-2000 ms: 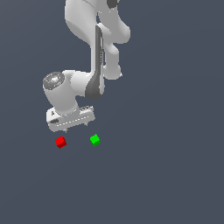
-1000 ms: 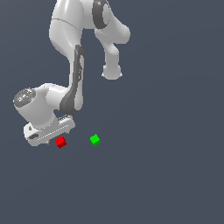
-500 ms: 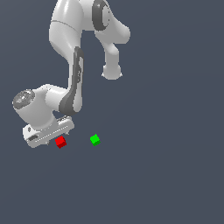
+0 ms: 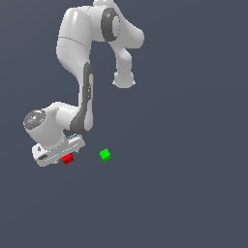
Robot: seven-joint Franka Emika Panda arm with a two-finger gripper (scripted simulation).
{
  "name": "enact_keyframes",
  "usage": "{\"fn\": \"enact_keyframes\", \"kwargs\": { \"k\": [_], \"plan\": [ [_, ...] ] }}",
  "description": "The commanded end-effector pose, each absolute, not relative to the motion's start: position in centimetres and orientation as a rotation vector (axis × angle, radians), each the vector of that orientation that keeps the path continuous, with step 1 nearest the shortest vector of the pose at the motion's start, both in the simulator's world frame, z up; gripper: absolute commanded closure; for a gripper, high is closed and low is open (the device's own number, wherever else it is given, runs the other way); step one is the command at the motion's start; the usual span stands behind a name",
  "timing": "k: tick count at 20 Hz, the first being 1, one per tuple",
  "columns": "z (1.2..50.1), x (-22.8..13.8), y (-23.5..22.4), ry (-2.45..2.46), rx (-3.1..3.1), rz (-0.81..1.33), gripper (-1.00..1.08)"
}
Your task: Stack the red cube on top of the green cube.
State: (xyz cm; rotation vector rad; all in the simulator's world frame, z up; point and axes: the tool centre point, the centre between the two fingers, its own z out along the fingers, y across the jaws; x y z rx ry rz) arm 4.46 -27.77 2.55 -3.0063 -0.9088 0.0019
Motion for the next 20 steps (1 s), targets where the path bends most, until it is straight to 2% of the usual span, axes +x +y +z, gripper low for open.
{"fn": "enact_keyframes", "kwargs": {
  "k": [1, 5, 6, 20],
  "plan": [
    [1.96, 4.52, -27.81, -0.909, -3.007, 0.000, -0.92],
    [2.00, 4.63, -27.85, -0.909, -3.007, 0.000, -0.92],
    [2.00, 4.63, -27.85, -0.909, -3.007, 0.000, 1.08],
    [2.43, 4.58, -27.82, -0.909, -3.007, 0.001, 1.08]
  ]
}}
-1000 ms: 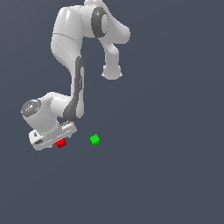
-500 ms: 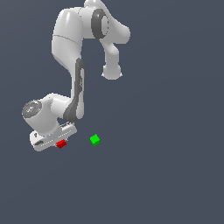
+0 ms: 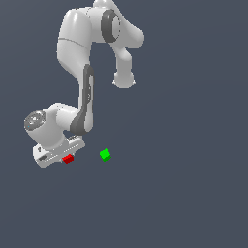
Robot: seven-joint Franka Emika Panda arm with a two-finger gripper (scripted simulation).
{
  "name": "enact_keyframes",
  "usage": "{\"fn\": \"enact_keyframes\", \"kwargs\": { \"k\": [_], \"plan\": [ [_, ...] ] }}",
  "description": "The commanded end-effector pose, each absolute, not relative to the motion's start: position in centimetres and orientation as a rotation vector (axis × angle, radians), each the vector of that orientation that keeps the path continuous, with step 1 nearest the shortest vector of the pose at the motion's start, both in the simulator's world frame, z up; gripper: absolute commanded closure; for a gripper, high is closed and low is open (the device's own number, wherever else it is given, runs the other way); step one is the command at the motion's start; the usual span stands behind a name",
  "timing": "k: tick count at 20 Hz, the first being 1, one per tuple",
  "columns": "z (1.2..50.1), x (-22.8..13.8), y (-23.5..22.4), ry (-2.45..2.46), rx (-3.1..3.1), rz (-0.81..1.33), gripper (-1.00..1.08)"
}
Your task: Stack the red cube on top of the green cube.
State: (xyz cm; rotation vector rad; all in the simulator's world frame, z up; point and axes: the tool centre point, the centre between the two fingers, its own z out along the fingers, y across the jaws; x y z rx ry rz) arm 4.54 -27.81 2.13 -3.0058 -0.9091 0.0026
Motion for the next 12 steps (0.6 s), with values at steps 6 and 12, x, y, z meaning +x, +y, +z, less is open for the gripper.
{"fn": "enact_keyframes", "kwargs": {
  "k": [6, 12],
  "plan": [
    [5.1, 4.5, -27.8, -0.909, -3.007, 0.001, 1.08],
    [9.4, 4.5, -27.8, -0.909, -3.007, 0.001, 1.08]
  ]
}}
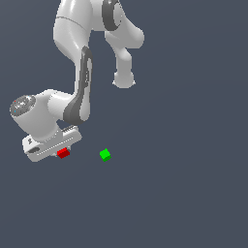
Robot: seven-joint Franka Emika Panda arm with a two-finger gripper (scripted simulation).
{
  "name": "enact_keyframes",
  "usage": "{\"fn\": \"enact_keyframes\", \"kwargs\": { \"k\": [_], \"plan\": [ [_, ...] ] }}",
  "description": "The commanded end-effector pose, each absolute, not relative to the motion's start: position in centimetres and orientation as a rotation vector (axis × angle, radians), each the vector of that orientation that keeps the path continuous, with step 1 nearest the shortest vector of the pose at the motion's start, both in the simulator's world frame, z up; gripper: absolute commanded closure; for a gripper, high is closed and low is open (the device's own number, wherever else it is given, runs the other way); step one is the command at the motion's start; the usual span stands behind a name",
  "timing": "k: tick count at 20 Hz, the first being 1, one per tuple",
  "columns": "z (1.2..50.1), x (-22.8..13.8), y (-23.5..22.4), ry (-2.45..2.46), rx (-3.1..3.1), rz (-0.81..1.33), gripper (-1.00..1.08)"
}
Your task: Stack the red cube on top of the green cube.
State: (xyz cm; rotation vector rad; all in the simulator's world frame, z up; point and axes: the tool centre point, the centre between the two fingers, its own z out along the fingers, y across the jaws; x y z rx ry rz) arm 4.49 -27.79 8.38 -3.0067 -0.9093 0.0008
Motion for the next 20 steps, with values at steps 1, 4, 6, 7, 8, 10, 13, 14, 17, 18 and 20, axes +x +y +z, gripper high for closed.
{"fn": "enact_keyframes", "kwargs": {
  "k": [1, 4, 6, 7, 8, 10, 13, 14, 17, 18, 20],
  "plan": [
    [10.0, 4.5, -27.8, -0.909, -3.007, 0.001, 1.08],
    [11.3, 4.5, -27.8, -0.910, -3.007, 0.000, 1.08],
    [11.8, 4.5, -27.8, -0.910, -3.007, 0.000, 1.08],
    [11.9, 4.5, -27.8, -0.910, -3.007, 0.000, 1.08],
    [12.0, 4.6, -27.8, -0.910, -3.007, 0.000, 1.08],
    [12.0, 4.6, -27.8, -0.910, -3.007, 0.000, 1.08],
    [11.9, 4.6, -27.7, -0.910, -3.008, -0.001, 1.08],
    [11.9, 4.6, -27.6, -0.910, -3.008, -0.001, 1.08],
    [11.7, 4.5, -26.9, -0.910, -3.008, -0.001, 1.08],
    [11.6, 4.5, -26.6, -0.910, -3.008, -0.001, 1.08],
    [11.3, 4.4, -25.7, -0.910, -3.008, -0.001, 1.08]
  ]
}}
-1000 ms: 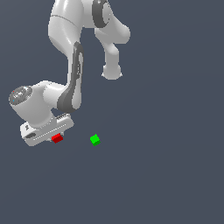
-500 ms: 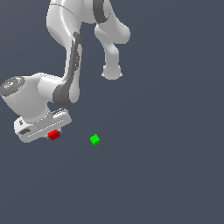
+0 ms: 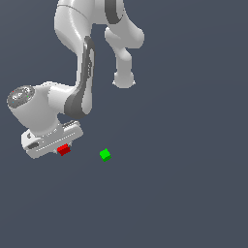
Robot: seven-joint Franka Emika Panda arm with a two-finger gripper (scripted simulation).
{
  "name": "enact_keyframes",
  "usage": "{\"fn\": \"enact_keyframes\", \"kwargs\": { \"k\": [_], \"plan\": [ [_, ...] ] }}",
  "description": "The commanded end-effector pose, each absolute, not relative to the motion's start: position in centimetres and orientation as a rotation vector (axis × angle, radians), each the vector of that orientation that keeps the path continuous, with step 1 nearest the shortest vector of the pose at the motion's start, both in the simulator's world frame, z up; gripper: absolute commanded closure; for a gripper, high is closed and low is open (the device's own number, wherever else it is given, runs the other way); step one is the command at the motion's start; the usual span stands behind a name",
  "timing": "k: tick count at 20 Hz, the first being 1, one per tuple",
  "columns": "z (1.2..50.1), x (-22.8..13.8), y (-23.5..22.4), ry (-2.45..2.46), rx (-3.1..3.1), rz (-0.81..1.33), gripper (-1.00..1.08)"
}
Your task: Stack the red cube on top of the green cube.
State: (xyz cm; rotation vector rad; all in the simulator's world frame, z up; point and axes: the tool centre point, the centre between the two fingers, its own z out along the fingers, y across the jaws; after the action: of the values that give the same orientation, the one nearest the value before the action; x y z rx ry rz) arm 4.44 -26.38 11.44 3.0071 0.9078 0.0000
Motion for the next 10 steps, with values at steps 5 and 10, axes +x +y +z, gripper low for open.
{"fn": "enact_keyframes", "kwargs": {
  "k": [5, 10],
  "plan": [
    [10.2, 4.1, -22.3, 0.909, 3.007, 0.001, 1.08],
    [8.6, 3.8, -17.4, 0.910, 3.007, 0.001, 1.08]
  ]
}}
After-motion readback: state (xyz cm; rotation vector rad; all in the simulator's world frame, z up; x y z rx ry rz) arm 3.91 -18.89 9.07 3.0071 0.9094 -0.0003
